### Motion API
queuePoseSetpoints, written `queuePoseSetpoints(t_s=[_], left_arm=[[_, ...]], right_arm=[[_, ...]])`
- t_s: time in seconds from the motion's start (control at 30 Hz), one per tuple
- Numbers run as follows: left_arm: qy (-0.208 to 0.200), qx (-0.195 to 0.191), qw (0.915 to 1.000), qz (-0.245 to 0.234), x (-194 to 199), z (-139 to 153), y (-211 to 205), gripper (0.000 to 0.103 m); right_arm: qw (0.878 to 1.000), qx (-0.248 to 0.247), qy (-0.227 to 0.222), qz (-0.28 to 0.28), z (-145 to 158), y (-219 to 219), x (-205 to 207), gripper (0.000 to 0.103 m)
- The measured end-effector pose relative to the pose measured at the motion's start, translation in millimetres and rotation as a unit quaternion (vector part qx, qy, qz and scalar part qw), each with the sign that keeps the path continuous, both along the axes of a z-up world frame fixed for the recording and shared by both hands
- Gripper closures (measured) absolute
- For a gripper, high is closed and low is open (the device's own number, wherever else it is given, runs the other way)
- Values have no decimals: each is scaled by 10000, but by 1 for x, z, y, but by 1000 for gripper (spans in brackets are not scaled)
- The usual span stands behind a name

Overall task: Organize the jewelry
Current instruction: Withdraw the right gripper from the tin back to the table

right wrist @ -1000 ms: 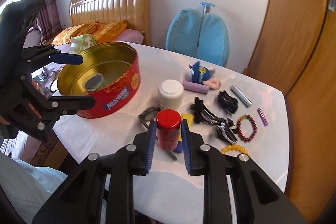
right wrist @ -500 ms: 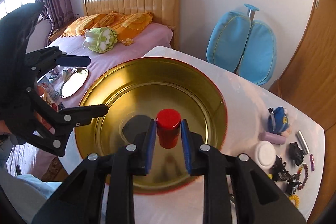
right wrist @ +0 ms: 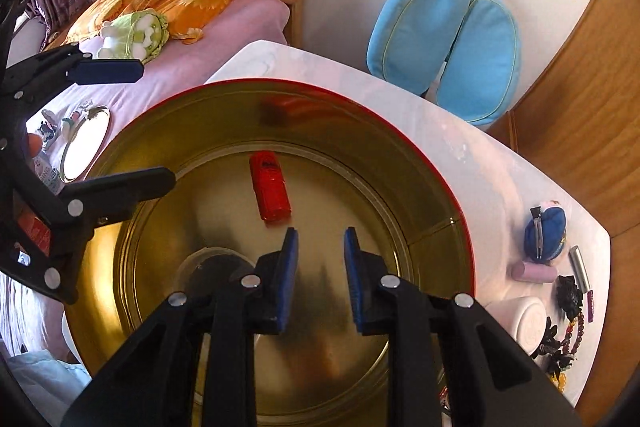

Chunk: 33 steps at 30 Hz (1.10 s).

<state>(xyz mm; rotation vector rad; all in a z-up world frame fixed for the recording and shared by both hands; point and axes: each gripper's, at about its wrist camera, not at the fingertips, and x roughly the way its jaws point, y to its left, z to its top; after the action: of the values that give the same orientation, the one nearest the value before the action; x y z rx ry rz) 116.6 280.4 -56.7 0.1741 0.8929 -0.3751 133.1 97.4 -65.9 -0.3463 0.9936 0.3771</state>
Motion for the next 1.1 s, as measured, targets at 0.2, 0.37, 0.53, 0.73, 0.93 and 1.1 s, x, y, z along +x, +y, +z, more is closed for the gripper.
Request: queuePoseSetpoints(t_s=[0.2,0.37,0.53,0.73,0.93,1.1], left_arm=[[79,-117,9999,70,-7,0,1,7],[127,-225,9996,71,-13,9,-10,7],[162,-346,9993,49,-20,17,-32,7],[221,-441,9987,-147,-23,20,-62,7],[163,-339,9975,-605,-27,22,-96,7],[190,-458,9939,-990,-32,26,-128,7]], right_arm=[[9999,38,-33,97,0,1,-9,71],[9992,298,-253,55,9,-12,-25,9],[9985,371,-292,-264,13,-44,-40,8],[9942,583,-391,-810,26,-92,-60,8],[9862,587,-480,-1470,31,-139,-81,8],[9780,612,-497,-1930,33,-178,-96,8]])
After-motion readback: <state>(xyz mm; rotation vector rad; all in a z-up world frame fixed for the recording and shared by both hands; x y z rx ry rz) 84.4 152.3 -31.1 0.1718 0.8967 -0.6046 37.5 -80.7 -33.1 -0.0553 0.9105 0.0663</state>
